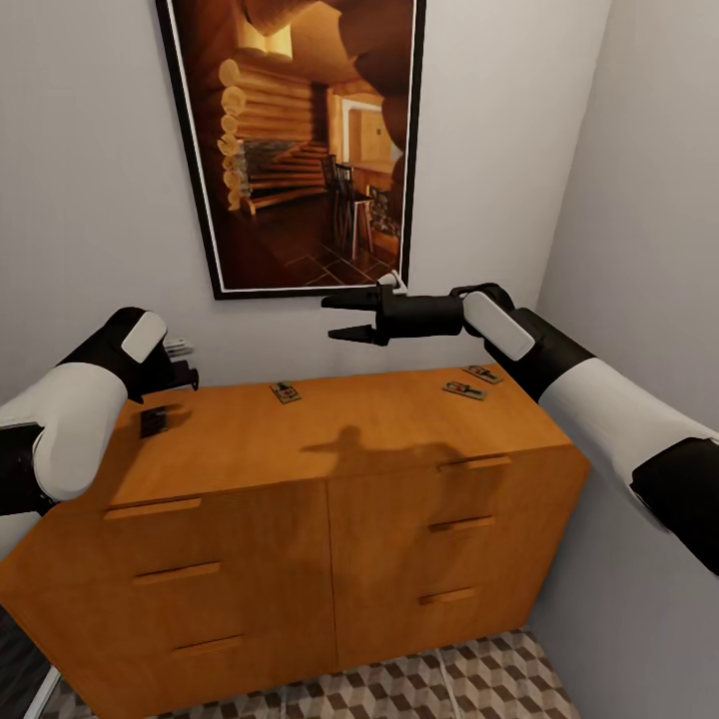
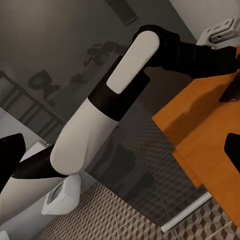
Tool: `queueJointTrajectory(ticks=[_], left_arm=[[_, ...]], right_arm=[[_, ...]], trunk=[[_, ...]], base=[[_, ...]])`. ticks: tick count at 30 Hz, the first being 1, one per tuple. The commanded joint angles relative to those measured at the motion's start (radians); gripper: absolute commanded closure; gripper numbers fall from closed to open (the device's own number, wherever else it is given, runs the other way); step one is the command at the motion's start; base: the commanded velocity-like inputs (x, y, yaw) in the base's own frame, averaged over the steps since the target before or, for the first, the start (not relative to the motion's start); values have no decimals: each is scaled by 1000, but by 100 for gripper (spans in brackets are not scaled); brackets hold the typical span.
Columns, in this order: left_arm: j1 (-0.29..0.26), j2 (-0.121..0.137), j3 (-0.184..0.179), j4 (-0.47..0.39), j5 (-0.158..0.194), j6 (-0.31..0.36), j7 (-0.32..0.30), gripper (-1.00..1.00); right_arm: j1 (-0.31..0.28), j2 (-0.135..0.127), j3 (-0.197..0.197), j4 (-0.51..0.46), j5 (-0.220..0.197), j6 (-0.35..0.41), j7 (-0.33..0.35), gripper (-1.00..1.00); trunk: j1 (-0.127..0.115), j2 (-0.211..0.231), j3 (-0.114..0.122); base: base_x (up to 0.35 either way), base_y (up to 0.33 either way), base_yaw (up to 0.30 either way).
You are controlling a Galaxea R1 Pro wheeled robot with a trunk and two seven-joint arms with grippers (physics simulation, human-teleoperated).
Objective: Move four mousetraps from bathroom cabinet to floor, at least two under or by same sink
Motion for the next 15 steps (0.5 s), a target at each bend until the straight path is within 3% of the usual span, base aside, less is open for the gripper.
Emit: queueJointTrajectory(ticks=[1,15], left_arm=[[-1,1,3,0,10,2,10,-100],[-1,30,6,5,12,2,10,-100]], right_arm=[[-2,-1,4,0,-1,0,5,-100],[-1,1,5,0,-1,0,5,-100]], trunk=[[0,-1,-1],[0,-1,-1]], base=[[0,0,0],[0,0,0]])
